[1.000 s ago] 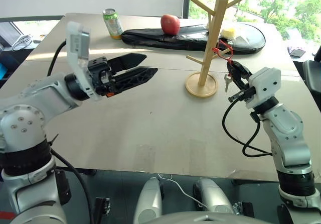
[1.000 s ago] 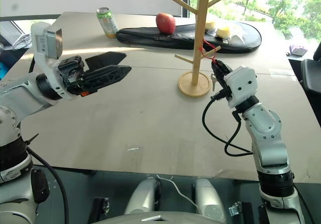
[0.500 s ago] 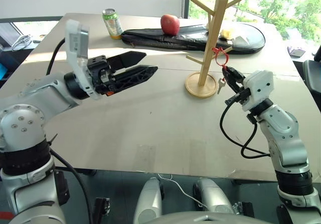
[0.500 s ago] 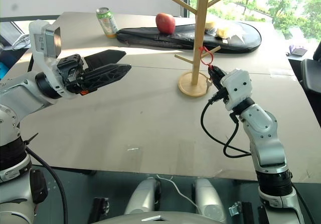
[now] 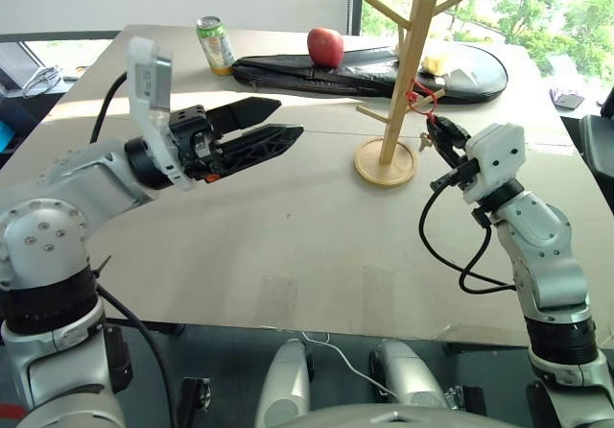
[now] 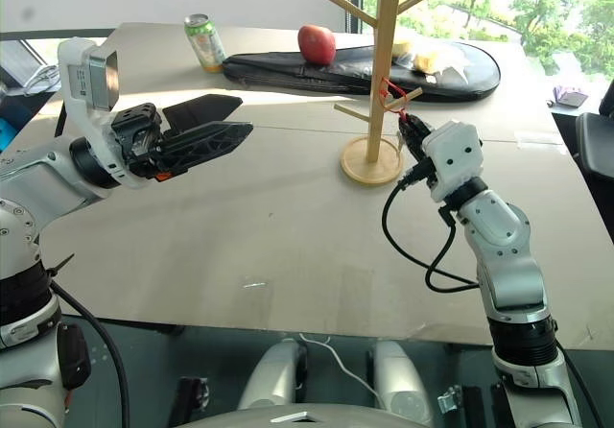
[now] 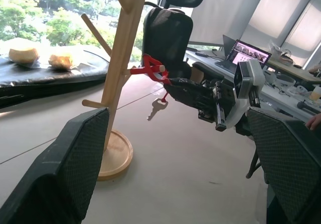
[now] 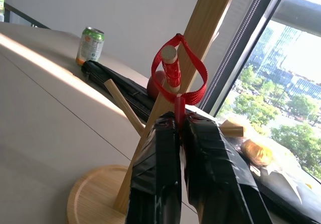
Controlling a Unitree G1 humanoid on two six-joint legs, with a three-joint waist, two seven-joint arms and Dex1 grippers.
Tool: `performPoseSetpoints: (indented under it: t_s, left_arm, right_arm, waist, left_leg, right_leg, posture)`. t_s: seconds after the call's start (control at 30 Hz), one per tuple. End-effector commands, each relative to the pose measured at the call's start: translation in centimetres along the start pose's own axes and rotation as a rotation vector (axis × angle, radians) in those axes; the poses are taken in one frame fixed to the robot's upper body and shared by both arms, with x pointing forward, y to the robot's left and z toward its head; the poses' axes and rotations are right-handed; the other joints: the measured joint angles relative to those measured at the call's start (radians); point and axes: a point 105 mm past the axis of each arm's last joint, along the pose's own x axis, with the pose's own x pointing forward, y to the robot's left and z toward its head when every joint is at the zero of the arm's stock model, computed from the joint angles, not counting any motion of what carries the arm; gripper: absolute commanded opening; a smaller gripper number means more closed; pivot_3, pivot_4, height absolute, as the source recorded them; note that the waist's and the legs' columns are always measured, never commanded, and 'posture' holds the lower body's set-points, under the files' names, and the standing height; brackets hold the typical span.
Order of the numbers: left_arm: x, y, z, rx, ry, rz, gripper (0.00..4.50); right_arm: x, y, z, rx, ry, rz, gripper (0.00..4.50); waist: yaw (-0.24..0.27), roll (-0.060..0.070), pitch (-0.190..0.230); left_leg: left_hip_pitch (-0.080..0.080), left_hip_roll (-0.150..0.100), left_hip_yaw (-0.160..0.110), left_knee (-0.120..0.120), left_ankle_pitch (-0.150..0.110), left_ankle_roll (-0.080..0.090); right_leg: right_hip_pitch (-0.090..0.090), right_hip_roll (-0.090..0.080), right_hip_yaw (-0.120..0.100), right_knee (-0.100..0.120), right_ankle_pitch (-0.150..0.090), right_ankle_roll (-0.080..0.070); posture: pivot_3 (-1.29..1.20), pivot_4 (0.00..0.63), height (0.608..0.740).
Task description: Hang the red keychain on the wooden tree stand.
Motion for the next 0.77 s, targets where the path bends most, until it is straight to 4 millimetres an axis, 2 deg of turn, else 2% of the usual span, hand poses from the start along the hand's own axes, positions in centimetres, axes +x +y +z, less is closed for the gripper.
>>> performPoseSetpoints:
  t_s: [0.03, 0.07, 0.17, 0.3, 0.4, 0.47, 0.6, 0.77]
  left_arm:
    - [-0.1, -0.8, 1.1, 0.069, -0.020, -0.011, 4.50]
    - [-0.1, -0.8, 1.1, 0.070, -0.020, -0.010, 4.50]
    - [-0.2, -0.8, 1.1, 0.071, -0.018, -0.008, 4.50]
    - [-0.4, -0.7, 1.1, 0.073, -0.012, 0.003, 4.50]
    - [-1.1, 0.3, 0.6, 0.085, 0.064, 0.065, 4.50]
    - [-1.8, 1.0, 0.4, 0.095, 0.113, 0.098, 4.50]
    - [-3.6, 2.6, 0.6, 0.141, 0.193, 0.141, 4.50]
    - [-4.0, 3.9, 1.0, 0.175, 0.221, 0.125, 4.50]
  right_arm:
    - [0.2, -0.2, 1.2, -0.020, -0.031, -0.004, 0.03]
    - [0.1, -0.2, 1.0, -0.018, -0.022, -0.004, 0.03]
    - [-0.1, -0.2, 0.6, -0.003, 0.000, 0.005, 1.09]
    - [-0.9, -0.1, -0.2, 0.013, 0.038, 0.037, 2.88]
    - [-2.0, 0.3, -0.6, 0.038, 0.102, 0.155, 4.39]
    - [-2.2, 0.3, 0.1, 0.092, 0.128, 0.263, 4.45]
    - [-2.2, -1.5, 3.0, 0.212, 0.181, 0.404, 4.45]
    - [-1.8, -2.3, 5.6, 0.228, 0.197, 0.463, 4.45]
  waist:
    - [0.000, 0.000, 0.000]
    - [0.000, 0.000, 0.000]
    - [0.000, 0.000, 0.000]
    - [0.000, 0.000, 0.000]
    - [0.001, 0.000, 0.000]
    - [-0.002, 0.000, 0.000]
    - [-0.007, 0.004, 0.003]
    - [0.003, 0.004, 0.003]
  left_leg:
    - [0.000, 0.000, 0.000, 0.000, 0.000, 0.000]
    - [0.000, 0.000, 0.000, 0.000, 0.000, 0.000]
    - [0.000, 0.000, 0.000, 0.000, 0.000, 0.000]
    - [0.000, 0.000, 0.000, 0.000, 0.000, 0.000]
    - [0.000, 0.000, 0.000, 0.000, 0.000, 0.000]
    - [0.000, 0.000, 0.000, 0.000, 0.000, 0.000]
    - [0.001, 0.000, 0.001, 0.000, 0.000, 0.000]
    - [0.000, 0.000, -0.001, -0.001, 0.000, 0.001]
  right_leg:
    - [0.000, 0.000, 0.000, 0.000, 0.000, 0.000]
    - [0.000, 0.000, 0.000, 0.000, 0.000, 0.000]
    - [0.000, 0.000, 0.000, 0.000, 0.000, 0.000]
    - [0.000, 0.000, 0.000, 0.000, 0.000, 0.000]
    - [0.000, 0.000, 0.000, 0.000, 0.000, 0.000]
    - [0.000, 0.000, 0.000, 0.000, 0.000, 0.000]
    - [0.000, 0.000, 0.001, 0.001, 0.000, 0.000]
    - [0.000, 0.001, -0.001, -0.002, 0.000, -0.001]
  posture:
    - [0.00, 0.150, 0.740]
    - [0.00, 0.150, 0.740]
    - [0.00, 0.150, 0.740]
    - [0.00, 0.150, 0.740]
    - [0.00, 0.150, 0.740]
    - [0.00, 0.150, 0.740]
    - [0.00, 0.150, 0.740]
    - [0.00, 0.150, 0.740]
